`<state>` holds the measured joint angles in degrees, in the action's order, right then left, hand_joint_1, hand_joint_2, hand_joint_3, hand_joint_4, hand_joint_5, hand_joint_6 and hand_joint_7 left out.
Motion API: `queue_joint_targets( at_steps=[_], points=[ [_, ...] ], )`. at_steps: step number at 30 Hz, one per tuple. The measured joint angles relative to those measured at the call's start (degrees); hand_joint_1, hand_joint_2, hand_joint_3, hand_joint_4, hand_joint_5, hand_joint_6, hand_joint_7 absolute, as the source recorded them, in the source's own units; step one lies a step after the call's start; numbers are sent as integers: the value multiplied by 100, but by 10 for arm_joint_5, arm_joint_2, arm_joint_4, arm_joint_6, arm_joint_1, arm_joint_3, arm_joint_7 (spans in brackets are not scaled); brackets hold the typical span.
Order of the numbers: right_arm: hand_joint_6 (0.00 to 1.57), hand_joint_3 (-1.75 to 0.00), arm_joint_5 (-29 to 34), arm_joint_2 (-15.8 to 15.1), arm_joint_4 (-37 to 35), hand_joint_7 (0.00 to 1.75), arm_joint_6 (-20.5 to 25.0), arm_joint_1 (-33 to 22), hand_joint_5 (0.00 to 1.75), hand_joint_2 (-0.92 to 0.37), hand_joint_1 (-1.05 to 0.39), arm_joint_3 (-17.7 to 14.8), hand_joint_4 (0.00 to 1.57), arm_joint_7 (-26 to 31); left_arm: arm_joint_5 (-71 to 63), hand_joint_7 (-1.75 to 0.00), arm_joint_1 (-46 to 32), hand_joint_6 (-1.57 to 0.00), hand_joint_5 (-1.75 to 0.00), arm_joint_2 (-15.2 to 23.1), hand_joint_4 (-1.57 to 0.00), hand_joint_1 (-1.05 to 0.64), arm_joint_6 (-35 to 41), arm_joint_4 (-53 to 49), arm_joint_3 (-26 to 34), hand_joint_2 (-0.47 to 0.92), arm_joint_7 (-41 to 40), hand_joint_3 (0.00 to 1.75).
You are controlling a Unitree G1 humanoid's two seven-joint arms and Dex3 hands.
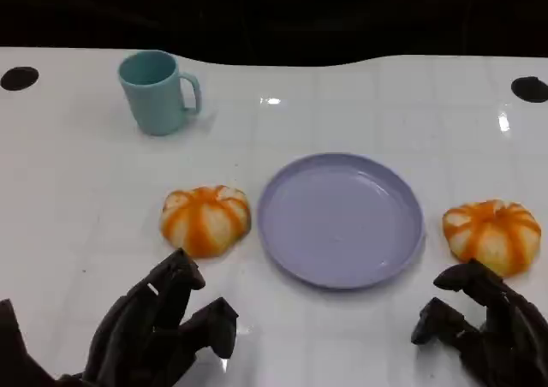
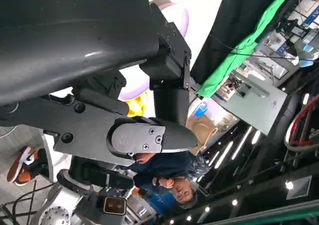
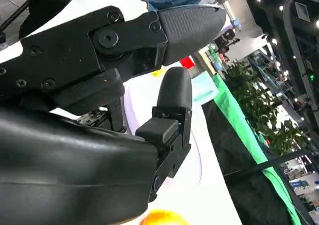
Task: Grasp the bread from the table and place it into the plate.
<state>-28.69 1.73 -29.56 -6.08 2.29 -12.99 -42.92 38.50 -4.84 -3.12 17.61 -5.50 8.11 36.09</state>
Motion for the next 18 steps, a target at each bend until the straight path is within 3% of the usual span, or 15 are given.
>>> queue_joint_targets(
  at_steps=[12, 13, 15, 16, 17, 18],
  points=[
    [57, -21, 0, -3, -46, 121, -6, 33, 148, -92, -51, -17, 67, -18, -4, -174, 19, -60, -175, 0, -86, -55, -14, -28, 0, 92, 0, 22],
    [57, -21, 0, -3, -45, 121, -6, 32, 148, -92, -52, -17, 68, -18, -3, -163, 18, -56, -175, 0, -77, -56, -10, -26, 0, 92, 0, 24],
    [57, -20, 0, -2, -45, 121, -7, 31, 148, -92, -53, -17, 67, -18, -8, -157, 19, -55, -175, 2, -73, -57, -15, -25, -2, 92, 3, 25],
    [57, -21, 1, -2, -45, 121, -7, 31, 149, -92, -52, -17, 67, -18, -13, -95, 21, -37, -130, 5, -45, -58, -25, -25, -3, 92, 8, 25],
    [57, -22, 1, -1, -45, 121, -7, 31, 149, -92, -52, -17, 67, -18, -37, -61, 26, -38, -108, 9, -38, -59, -51, -26, -9, 92, 10, 24],
    [57, -23, 1, 0, -44, 121, -7, 31, 149, -92, -52, -16, 67, -18, -85, -38, 36, -39, -94, 22, -34, -60, -95, -28, -19, 92, 10, 23]
  ],
)
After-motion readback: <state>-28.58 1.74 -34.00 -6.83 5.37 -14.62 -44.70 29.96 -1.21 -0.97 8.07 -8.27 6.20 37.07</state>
